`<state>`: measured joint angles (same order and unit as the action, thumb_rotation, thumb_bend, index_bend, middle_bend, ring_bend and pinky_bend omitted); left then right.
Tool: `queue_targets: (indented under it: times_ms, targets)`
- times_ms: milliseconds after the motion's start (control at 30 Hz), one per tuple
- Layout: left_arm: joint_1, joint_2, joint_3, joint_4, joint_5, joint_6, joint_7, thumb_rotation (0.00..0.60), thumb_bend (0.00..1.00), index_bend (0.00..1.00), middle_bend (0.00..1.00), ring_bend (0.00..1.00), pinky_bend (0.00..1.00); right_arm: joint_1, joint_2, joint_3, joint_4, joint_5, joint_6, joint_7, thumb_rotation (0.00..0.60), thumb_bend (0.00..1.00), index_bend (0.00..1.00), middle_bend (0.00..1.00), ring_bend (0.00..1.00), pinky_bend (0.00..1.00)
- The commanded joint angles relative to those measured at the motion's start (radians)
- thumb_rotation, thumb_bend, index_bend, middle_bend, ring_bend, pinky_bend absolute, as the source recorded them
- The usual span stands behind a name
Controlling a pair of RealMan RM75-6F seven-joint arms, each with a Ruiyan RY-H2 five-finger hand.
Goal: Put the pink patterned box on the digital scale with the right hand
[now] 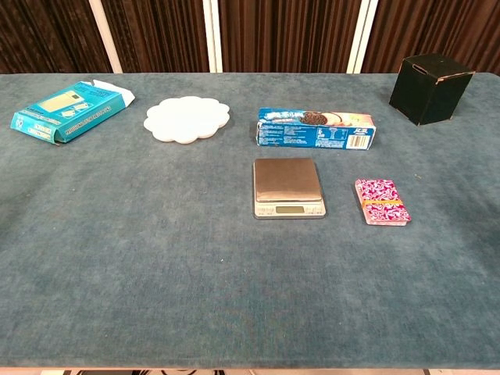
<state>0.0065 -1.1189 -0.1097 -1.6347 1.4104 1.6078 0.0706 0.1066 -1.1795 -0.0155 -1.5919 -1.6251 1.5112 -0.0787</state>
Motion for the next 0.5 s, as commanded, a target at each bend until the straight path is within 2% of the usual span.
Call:
queue_targets:
  times_ms: [33, 233, 333, 500]
  targets:
    - [0.001, 0.001, 0.001, -0.001, -0.002, -0.002, -0.002, 0.600, 0.66, 0.07, 0.00, 0.00, 0.00, 0.031, 0.033, 0.005, -0.070, 0.015, -0.063, -0.039, 0.600, 0.35, 0.00, 0.00, 0.00, 0.00]
    - [-0.002, 0.001, 0.003, 0.000, 0.005, -0.006, 0.000, 0.600, 0.66, 0.07, 0.00, 0.00, 0.00, 0.179, 0.083, 0.077, -0.232, 0.118, -0.298, -0.166, 0.600, 0.35, 0.00, 0.00, 0.00, 0.00]
    - [0.000, 0.001, 0.001, 0.000, 0.004, 0.000, -0.007, 0.600, 0.66, 0.07, 0.00, 0.00, 0.00, 0.270, 0.064, 0.136, -0.262, 0.242, -0.427, -0.267, 0.600, 0.35, 0.00, 0.00, 0.00, 0.00]
    - [-0.001, 0.003, 0.000, 0.002, 0.001, -0.004, -0.012, 0.600, 0.66, 0.07, 0.00, 0.00, 0.00, 0.395, -0.018, 0.202, -0.245, 0.446, -0.555, -0.412, 0.600, 0.33, 0.00, 0.00, 0.00, 0.00]
